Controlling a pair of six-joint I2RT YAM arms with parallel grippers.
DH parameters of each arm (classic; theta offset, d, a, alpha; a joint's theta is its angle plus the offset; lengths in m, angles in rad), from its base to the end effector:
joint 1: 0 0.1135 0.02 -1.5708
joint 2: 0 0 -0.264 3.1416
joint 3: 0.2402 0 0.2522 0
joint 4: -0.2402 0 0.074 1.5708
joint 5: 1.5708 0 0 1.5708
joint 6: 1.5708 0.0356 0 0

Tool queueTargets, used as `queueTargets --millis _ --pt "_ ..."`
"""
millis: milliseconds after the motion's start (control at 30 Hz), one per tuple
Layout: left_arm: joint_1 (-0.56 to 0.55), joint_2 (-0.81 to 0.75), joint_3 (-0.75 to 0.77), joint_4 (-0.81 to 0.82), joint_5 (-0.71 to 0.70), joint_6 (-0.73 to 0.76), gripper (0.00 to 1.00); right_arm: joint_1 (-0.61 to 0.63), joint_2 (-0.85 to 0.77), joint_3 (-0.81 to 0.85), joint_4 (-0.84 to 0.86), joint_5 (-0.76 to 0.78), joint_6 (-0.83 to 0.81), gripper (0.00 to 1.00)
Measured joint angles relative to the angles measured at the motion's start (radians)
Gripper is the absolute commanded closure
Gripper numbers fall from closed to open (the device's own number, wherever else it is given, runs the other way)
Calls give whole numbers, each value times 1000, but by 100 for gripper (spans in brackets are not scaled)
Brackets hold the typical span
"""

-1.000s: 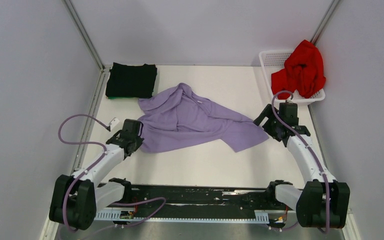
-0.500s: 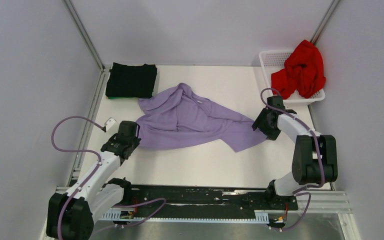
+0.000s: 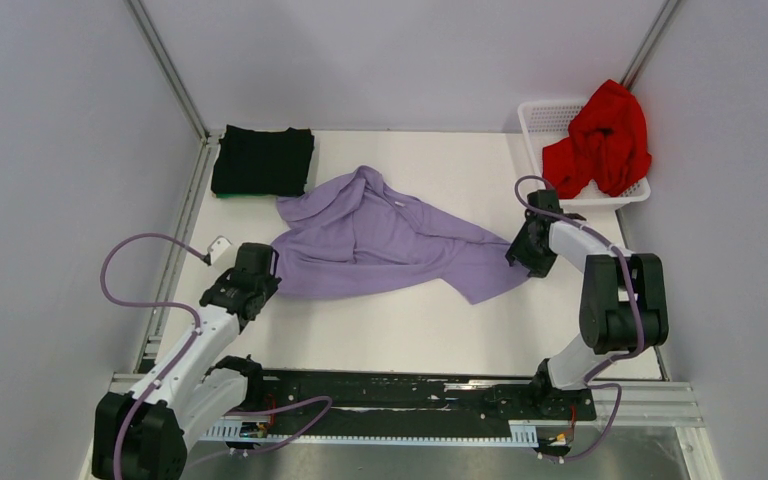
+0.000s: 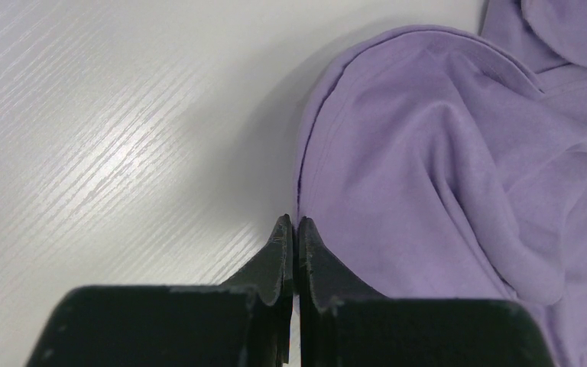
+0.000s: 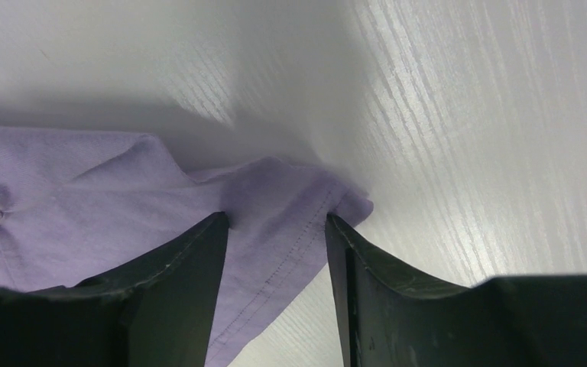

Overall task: Fold and stack the t-shirts
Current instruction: Flatten out the tshirt

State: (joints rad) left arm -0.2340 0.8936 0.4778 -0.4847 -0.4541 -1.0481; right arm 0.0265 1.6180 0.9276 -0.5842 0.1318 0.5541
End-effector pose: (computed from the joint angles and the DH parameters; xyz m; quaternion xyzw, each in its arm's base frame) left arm 0.1678 -0.0239 0.1921 -0.4323 0.8156 -0.0213 0.3840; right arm 0.2915 0.0030 0.1629 0.2667 0.9502 -0.0203 0.1597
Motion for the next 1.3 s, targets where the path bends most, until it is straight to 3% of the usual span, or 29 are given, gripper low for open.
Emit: queueTargets --millis 167,400,633,833,1067,1300 --pt "0 -19 0 -7 0 0 100 15 19 17 -7 24 -3 61" --pt "0 -53 0 -19 -4 0 100 30 32 29 19 31 2 99" --pt "0 -84 26 -34 6 42 100 57 -29 -10 73 -4 20 100" --pt "0 -198 163 -50 50 134 100 62 -326 7 69 -23 21 100" --pt "0 -291 478 -32 87 236 100 63 -592 209 79 -55 14 100" --pt "0 -270 823 -26 109 311 100 64 -671 538 42 -123 -43 100"
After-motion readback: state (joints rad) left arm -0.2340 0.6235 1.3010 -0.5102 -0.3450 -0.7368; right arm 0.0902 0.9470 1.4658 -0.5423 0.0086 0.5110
